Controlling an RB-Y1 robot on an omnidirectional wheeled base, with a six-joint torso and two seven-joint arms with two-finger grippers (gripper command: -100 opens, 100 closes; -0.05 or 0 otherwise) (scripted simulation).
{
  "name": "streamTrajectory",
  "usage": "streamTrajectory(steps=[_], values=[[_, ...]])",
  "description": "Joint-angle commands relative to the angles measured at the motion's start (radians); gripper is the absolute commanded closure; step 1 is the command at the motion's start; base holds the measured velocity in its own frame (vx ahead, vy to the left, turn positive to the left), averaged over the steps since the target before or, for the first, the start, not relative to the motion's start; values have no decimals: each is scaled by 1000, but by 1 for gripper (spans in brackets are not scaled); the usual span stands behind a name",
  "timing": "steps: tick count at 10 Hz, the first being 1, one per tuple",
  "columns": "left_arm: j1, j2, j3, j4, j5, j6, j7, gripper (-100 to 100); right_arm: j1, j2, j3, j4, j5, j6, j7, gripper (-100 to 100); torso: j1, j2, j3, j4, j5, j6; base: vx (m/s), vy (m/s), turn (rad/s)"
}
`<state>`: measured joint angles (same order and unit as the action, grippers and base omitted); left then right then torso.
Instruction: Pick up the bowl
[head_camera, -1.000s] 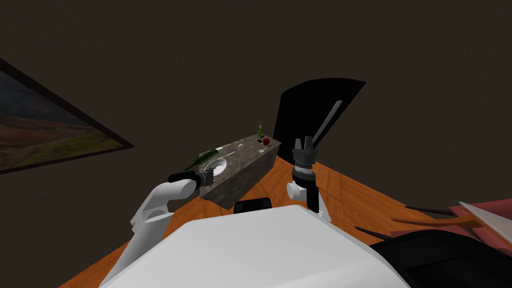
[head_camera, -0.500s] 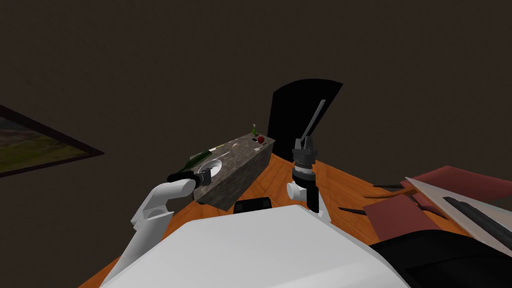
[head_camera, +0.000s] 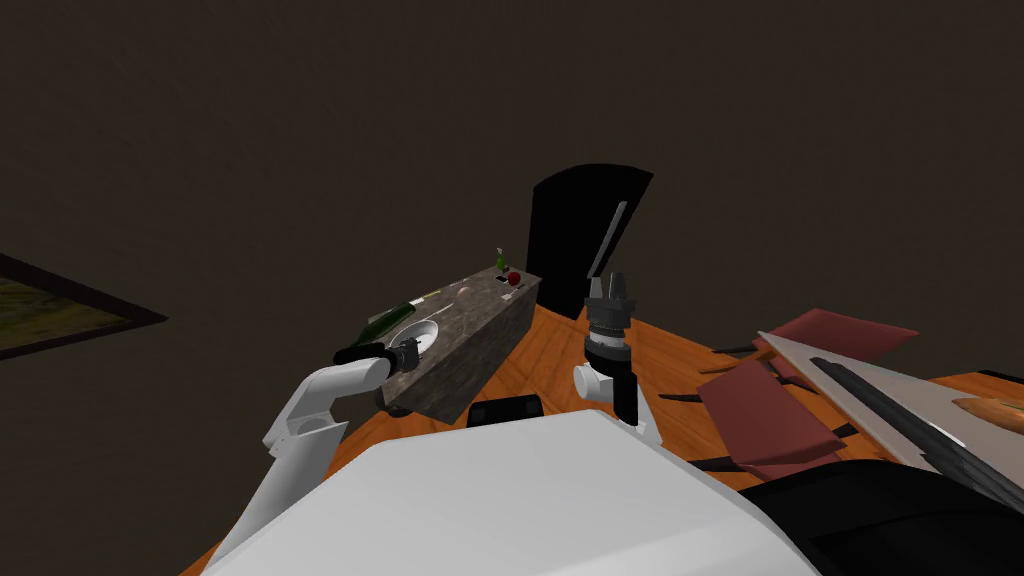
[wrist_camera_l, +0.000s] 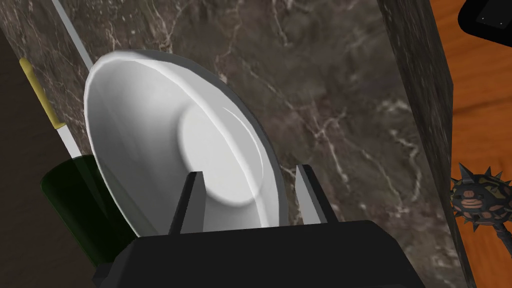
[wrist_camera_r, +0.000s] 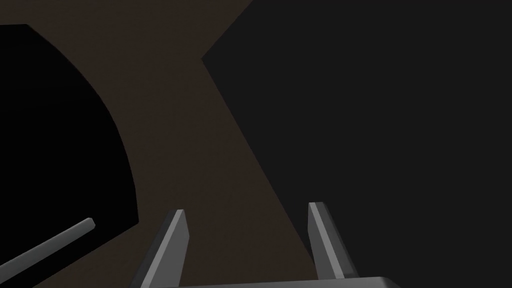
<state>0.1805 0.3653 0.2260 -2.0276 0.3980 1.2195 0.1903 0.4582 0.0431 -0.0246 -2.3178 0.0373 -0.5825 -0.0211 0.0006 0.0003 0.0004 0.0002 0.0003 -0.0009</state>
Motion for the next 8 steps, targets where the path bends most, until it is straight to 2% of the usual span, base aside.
streamTrajectory(steps=[1,4,5,6,8], values=[[0,0,0,0,0,0,0,100,0,0,0,0,0,0,0,0,0,0,0,0,0,0,-6,-1,3],[1,-1,0,1,0,1,1,100,0,0,0,0,0,0,0,0,-1,-1,0,0,-1,0,0,0,0],[1,-1,0,1,0,1,1,0,0,0,0,0,0,0,0,0,-1,-1,0,0,-1,0,0,0,0],[0,3,-7,-16,7,11,-4,100,0,0,0,0,0,0,0,0,-1,0,0,1,-1,0,29,-1,245],[11,9,-29,-56,28,30,-21,100,0,0,0,0,0,0,0,0,-2,-2,-1,1,-2,-1,74,-15,291]])
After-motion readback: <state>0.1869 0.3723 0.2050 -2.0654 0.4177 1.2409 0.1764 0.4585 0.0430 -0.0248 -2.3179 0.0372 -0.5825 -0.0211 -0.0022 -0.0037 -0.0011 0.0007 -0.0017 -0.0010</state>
